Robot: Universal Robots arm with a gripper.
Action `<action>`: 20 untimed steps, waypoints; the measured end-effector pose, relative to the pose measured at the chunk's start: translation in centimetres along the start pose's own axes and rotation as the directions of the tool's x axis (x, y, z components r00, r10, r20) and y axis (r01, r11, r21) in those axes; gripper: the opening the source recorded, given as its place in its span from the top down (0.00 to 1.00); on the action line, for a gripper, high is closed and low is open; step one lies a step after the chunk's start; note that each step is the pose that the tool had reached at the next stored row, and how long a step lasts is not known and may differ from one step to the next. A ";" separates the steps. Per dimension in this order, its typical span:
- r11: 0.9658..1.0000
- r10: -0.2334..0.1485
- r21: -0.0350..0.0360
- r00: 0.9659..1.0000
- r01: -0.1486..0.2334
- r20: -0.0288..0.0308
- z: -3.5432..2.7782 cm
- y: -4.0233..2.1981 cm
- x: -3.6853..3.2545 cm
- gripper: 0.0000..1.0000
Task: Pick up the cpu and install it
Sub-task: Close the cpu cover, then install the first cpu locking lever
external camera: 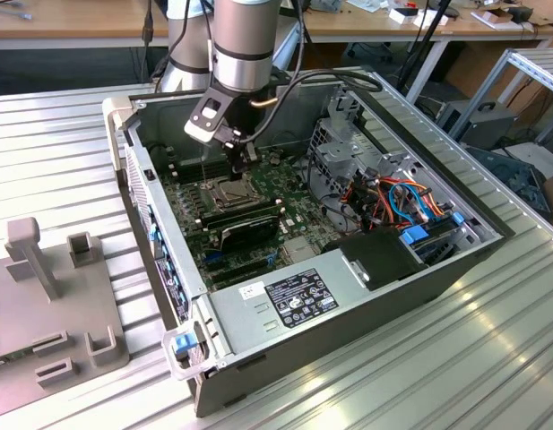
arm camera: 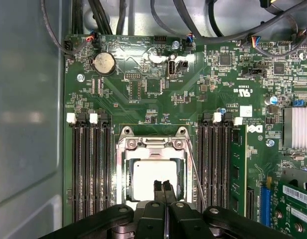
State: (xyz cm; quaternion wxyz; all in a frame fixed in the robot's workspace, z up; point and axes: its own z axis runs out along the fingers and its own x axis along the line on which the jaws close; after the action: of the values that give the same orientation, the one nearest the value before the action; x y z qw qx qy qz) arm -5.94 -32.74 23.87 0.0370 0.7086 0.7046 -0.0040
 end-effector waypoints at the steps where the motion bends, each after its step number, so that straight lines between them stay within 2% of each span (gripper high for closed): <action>1: 1.000 0.000 0.000 1.000 0.000 0.000 -0.05 0.01 0.00 0.89; 17: 1.000 -0.001 0.000 1.000 0.001 0.000 -0.18 0.01 -0.01 0.89; 18: 1.000 -0.007 0.000 1.000 0.007 0.000 -0.19 0.01 -0.01 0.89; 20: 0.999 -0.047 -0.003 0.999 0.047 -0.002 -0.19 0.01 -0.01 0.89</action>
State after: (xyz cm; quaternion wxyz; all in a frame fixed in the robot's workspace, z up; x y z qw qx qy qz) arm -5.94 -32.74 24.06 0.0371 0.6917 0.7212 -0.0032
